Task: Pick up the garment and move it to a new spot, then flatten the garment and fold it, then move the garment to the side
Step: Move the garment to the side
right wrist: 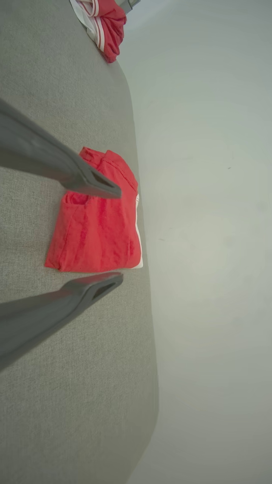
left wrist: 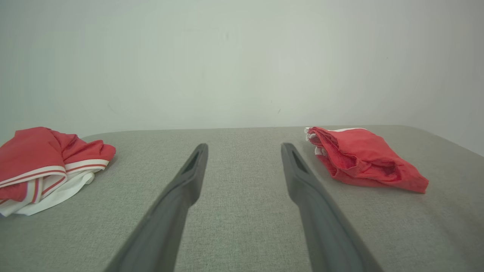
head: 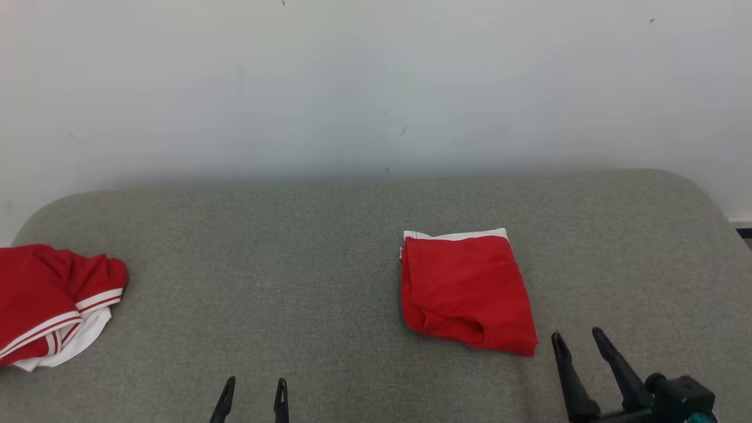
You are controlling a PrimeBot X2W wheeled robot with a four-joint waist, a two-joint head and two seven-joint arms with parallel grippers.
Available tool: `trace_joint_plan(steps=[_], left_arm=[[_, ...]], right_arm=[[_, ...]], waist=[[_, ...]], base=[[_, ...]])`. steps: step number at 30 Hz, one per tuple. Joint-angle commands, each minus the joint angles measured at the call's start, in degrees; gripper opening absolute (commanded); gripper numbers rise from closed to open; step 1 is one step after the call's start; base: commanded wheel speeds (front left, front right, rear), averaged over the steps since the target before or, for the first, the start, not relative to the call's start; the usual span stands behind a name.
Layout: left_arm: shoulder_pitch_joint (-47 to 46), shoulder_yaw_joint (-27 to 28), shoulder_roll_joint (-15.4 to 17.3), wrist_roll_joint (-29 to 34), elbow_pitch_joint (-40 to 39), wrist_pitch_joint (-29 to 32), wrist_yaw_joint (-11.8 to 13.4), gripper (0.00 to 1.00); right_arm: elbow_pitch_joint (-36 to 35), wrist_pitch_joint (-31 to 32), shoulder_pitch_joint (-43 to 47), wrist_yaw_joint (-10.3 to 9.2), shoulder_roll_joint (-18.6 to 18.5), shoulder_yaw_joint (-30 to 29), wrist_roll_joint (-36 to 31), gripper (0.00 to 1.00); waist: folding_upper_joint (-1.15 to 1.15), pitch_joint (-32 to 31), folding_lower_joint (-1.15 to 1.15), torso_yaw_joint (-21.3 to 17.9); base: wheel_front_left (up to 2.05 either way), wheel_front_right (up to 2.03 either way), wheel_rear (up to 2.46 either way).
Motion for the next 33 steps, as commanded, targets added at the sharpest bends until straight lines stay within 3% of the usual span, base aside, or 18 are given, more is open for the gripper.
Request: trace_joint_plan(steps=[1,10,15,22,33], left_arm=[[-1.2,-0.6,-0.1,0.7,-0.4,-0.2,-0.3,1.0],[-4.7,-2.5,-0.1,1.3,-0.7,-0.2,-0.8,1.0],[-7.3,-3.9,-0.1,1.0,-1.3,-0.2,-0.6,1.0],[-10.5,-5.1,-0.1,0.8,-1.6,-0.2,-0.8,1.0],[-13.8,-7.2,-0.1,0.8,-1.0,-0.2,-0.6,1.0]], right_arm=[[1.0,-0.1,-2.2,-0.14,-1.5,0.6,1.5,1.0],[9.2,-0.1,-11.0,-0.14,-7.5,3.5,14.0,1.0],[14.0,0.6,-17.5,-0.14,-11.9,9.4,22.6,1.0],[16.9,3.2,-25.3,-0.14,-17.7,16.9,33.0,1.0],[19.3,8.3,-31.0,-0.14,-23.3,24.5,44.8,1.0]], waist=[[0.0,1.2,-0.01,0.9],[0.0,5.2,-0.01,4.3],[0.0,8.7,-0.01,5.5],[0.0,13.3,-0.01,7.0],[0.0,17.5,-0.01,9.0]], base=[[0.0,0.0,0.0],[0.0,0.0,0.0],[0.0,0.0,0.0],[0.0,0.0,0.0],[0.0,0.0,0.0]])
